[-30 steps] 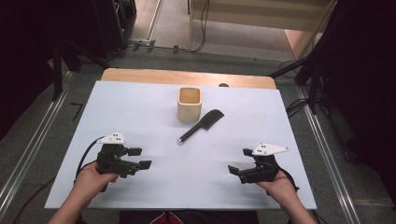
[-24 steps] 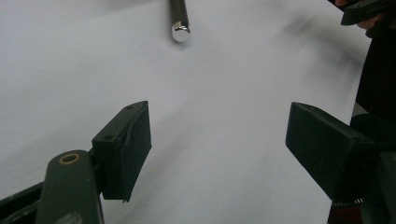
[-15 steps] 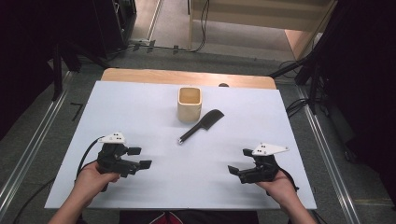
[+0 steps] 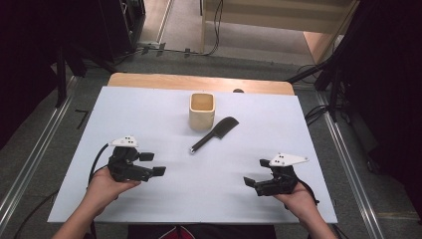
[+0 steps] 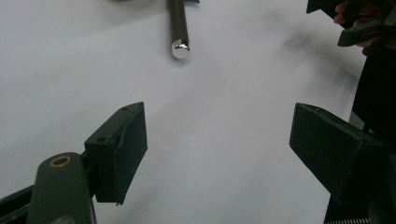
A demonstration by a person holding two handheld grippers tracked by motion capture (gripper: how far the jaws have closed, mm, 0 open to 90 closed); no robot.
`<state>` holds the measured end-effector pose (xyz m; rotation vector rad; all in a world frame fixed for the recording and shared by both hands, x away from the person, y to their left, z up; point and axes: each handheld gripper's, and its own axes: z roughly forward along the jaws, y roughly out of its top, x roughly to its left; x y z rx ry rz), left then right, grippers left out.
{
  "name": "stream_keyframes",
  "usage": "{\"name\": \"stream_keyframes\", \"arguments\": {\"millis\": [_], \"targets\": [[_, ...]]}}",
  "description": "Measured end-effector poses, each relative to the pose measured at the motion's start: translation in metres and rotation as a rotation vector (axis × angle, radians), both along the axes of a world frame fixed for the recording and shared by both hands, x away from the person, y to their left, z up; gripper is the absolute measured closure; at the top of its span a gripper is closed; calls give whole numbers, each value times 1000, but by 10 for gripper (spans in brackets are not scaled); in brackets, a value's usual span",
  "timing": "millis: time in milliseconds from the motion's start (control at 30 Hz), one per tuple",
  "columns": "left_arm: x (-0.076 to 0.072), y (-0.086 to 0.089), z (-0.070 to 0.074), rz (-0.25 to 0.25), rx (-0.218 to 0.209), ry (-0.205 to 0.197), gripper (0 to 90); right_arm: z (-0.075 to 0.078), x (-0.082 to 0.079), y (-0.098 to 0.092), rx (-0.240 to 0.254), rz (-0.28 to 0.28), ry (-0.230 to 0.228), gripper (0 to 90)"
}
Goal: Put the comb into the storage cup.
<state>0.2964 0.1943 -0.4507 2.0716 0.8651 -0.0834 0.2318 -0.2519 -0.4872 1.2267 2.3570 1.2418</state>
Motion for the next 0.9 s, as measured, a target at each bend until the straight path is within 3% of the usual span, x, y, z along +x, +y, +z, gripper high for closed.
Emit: {"name": "stream_keyframes", "arguments": {"millis": [267, 900], "targets": [[13, -16, 8, 26, -31, -11, 239, 0, -1, -2, 2, -9, 3, 67], [44, -54, 14, 38, -17, -19, 258, 0, -1, -2, 2, -10, 1, 67]]}}
